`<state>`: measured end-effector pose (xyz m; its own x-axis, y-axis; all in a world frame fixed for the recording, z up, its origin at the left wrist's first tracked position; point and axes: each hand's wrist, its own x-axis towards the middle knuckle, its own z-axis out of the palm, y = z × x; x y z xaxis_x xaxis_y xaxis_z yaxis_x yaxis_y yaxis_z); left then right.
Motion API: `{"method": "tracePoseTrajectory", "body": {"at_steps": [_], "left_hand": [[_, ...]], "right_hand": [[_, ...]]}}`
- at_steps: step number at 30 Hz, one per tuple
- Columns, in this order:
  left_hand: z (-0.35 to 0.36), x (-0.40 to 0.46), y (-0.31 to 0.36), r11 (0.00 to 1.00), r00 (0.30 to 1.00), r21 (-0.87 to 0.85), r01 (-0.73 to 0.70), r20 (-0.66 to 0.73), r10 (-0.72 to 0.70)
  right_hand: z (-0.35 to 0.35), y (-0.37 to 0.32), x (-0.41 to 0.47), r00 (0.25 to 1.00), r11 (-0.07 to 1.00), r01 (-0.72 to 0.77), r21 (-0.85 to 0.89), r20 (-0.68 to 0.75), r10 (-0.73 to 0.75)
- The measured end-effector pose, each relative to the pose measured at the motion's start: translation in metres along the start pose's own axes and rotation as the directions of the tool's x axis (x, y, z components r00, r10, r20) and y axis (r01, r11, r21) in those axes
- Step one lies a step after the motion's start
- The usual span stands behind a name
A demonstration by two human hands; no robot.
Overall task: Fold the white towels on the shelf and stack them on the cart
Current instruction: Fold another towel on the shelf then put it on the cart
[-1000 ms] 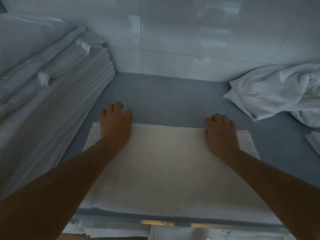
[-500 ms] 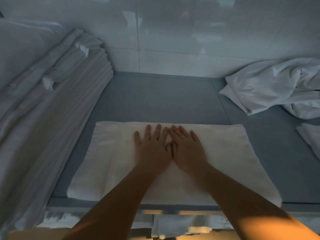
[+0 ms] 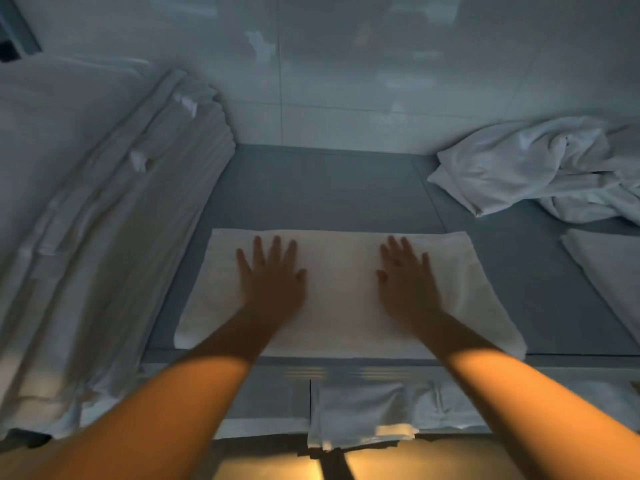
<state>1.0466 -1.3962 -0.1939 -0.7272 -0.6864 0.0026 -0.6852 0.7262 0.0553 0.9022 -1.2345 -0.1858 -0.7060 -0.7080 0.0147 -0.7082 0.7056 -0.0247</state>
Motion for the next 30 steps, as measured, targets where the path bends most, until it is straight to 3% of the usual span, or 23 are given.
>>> {"method": "tracePoseTrajectory", "body": {"at_steps": [2,4,12,17,22,25,27,30], "left_hand": [[0.008,-0.027,0.034,0.991,0.998,-0.117,-0.065,0.014,0.067],[0.022,-0.046,0.052,0.990,0.994,-0.123,-0.074,0.071,0.083],[0.037,-0.056,0.046,0.995,1.000,-0.098,-0.019,-0.014,0.018],[0.034,-0.058,0.045,0.998,0.999,-0.057,0.000,-0.037,-0.002],[0.031,-0.057,0.046,0.999,1.000,-0.042,-0.006,0.012,0.006],[0.024,-0.049,0.066,0.990,0.994,-0.094,0.108,0.042,-0.105],[0.018,-0.046,0.103,0.986,0.994,-0.127,0.111,0.010,-0.110],[0.022,-0.049,0.164,0.975,0.995,-0.211,-0.074,-0.077,0.059]], "right_hand": [[0.006,-0.036,-0.017,0.983,0.979,0.182,0.089,-0.019,-0.181],[0.019,-0.053,-0.032,0.967,0.965,0.248,0.084,0.036,-0.252],[0.033,-0.034,-0.041,0.995,0.993,0.103,0.060,-0.006,-0.103],[0.032,0.023,-0.045,1.000,1.000,-0.014,0.019,0.023,0.014],[0.021,0.100,-0.050,0.989,0.993,-0.114,0.010,0.092,0.112],[0.017,0.108,-0.047,0.991,0.995,-0.101,-0.024,0.083,0.103],[0.015,0.102,-0.043,1.000,0.999,-0.011,-0.049,0.021,0.012],[0.015,0.088,-0.034,0.961,0.959,0.278,0.055,-0.013,-0.278]]}}
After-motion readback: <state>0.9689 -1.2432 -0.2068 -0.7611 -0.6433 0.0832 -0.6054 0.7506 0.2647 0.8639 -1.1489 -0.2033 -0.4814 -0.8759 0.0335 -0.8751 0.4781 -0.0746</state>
